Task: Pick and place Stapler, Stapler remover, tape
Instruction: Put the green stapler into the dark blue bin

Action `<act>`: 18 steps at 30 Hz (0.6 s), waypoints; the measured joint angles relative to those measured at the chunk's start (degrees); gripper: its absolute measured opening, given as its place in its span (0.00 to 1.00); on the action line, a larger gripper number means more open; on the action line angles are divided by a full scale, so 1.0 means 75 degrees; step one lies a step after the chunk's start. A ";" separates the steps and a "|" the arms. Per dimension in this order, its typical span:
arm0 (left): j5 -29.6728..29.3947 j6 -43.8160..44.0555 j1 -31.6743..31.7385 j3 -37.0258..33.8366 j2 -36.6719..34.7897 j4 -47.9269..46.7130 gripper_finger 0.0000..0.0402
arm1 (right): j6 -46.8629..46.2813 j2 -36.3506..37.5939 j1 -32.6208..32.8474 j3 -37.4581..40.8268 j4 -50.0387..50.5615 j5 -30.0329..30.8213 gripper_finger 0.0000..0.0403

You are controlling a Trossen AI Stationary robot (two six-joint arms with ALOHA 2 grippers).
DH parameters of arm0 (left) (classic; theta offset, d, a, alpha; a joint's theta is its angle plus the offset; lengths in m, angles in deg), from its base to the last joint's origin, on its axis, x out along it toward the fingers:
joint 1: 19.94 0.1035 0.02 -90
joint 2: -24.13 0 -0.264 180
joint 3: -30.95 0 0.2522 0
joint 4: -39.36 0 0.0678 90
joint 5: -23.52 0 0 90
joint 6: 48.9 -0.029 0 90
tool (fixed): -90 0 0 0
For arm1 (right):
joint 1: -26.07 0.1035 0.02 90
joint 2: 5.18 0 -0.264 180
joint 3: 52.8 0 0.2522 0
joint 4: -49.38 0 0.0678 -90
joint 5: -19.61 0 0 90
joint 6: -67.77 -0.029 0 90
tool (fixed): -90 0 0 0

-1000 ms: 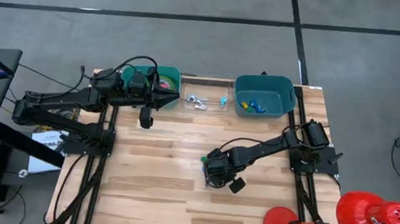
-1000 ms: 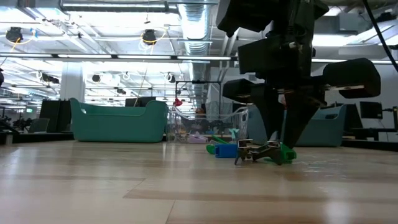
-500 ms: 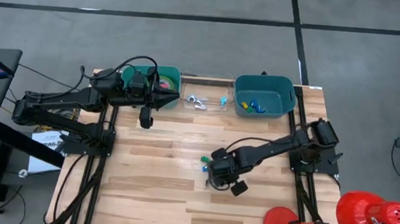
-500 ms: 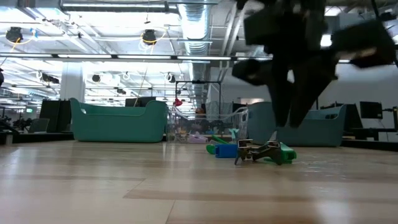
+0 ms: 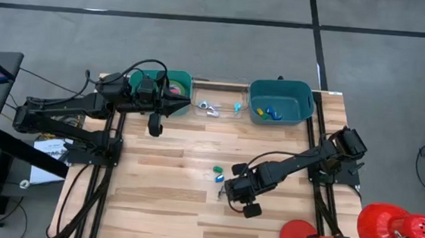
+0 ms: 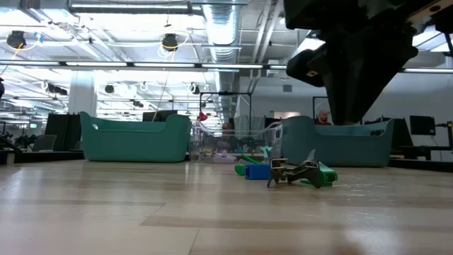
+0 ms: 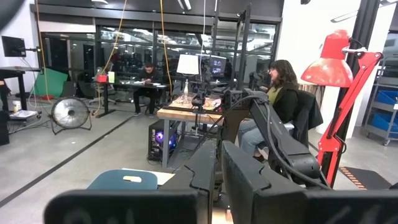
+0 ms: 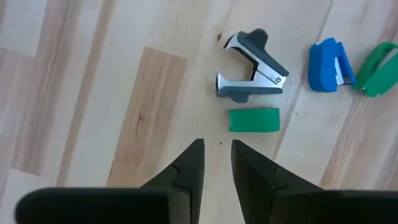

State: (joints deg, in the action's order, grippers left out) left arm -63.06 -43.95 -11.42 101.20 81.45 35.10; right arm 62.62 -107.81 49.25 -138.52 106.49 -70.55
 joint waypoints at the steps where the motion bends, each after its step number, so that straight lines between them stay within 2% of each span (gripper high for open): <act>1: 0.0000 0.0000 0.0000 0.0000 0.0000 0.0003 0.05 | -0.0059 0.0000 0.0022 0.0000 -0.0007 0.0002 0.18; 6: 0.0000 0.0003 0.0000 0.0000 0.0000 0.0000 0.05 | 0.0163 0.0000 0.0073 0.0000 -0.0135 0.0006 0.26; 14: 0.0000 0.0000 0.0000 0.0000 0.0000 0.0001 0.05 | 0.0664 -0.0039 0.0073 0.0000 -0.0410 0.0137 0.59; 18: 0.0000 0.0000 0.0000 0.0000 0.0000 0.0002 0.05 | 0.0747 -0.0090 0.0073 0.0003 -0.0389 0.0312 0.70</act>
State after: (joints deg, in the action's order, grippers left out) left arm -63.06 -43.95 -11.42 101.20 81.45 35.12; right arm 68.22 -108.49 49.80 -138.50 103.58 -68.21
